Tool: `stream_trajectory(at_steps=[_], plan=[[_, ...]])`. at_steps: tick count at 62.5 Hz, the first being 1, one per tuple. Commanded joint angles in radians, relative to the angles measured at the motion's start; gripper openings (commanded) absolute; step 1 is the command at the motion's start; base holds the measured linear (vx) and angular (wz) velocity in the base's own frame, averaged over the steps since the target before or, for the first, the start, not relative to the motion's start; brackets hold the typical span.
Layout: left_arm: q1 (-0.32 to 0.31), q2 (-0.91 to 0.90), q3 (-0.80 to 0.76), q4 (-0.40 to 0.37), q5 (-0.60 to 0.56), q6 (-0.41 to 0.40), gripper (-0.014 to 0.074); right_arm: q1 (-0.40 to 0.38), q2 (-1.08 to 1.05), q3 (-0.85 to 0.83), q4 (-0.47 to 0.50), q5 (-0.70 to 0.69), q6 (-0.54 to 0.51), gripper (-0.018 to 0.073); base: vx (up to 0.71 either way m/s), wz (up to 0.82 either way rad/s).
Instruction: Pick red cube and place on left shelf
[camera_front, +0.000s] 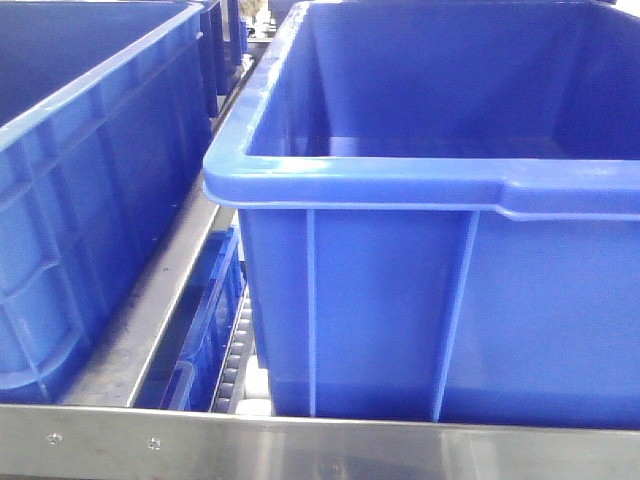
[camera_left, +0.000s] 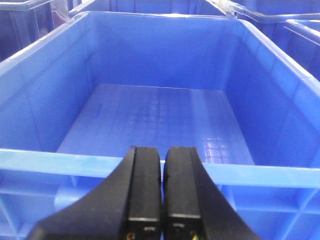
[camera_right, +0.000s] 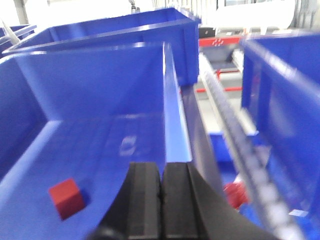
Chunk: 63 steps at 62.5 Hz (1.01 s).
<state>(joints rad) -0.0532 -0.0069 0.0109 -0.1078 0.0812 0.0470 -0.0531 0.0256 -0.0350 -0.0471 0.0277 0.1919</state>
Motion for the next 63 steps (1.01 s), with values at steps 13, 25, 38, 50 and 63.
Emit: stream_trajectory(at_steps=[13, 25, 38, 50, 63], plan=[[-0.005, -0.014, 0.024, -0.005, -0.089, -0.007, 0.0102, -0.007, -0.052, 0.04, 0.056, -0.115, -0.002, 0.0057, 0.0, 0.0], [-0.005, -0.014, 0.024, -0.005, -0.089, -0.007, 0.0102, -0.007, -0.054, 0.04, 0.056, -0.107, -0.002, 0.0057, 0.0, 0.0], [-0.005, -0.014, 0.024, -0.005, -0.089, -0.007, 0.0102, -0.007, -0.054, 0.04, 0.035, -0.106, -0.004, 0.0057, 0.0, 0.0], [-0.005, -0.014, 0.024, -0.005, -0.089, -0.007, 0.0102, -0.007, -0.054, 0.04, -0.009, -0.122, -0.003, 0.0057, 0.0, 0.0], [-0.005, -0.014, 0.024, -0.005, -0.089, -0.007, 0.0102, -0.007, -0.054, 0.04, -0.008, -0.121, -0.003, 0.0057, 0.0, 0.0]])
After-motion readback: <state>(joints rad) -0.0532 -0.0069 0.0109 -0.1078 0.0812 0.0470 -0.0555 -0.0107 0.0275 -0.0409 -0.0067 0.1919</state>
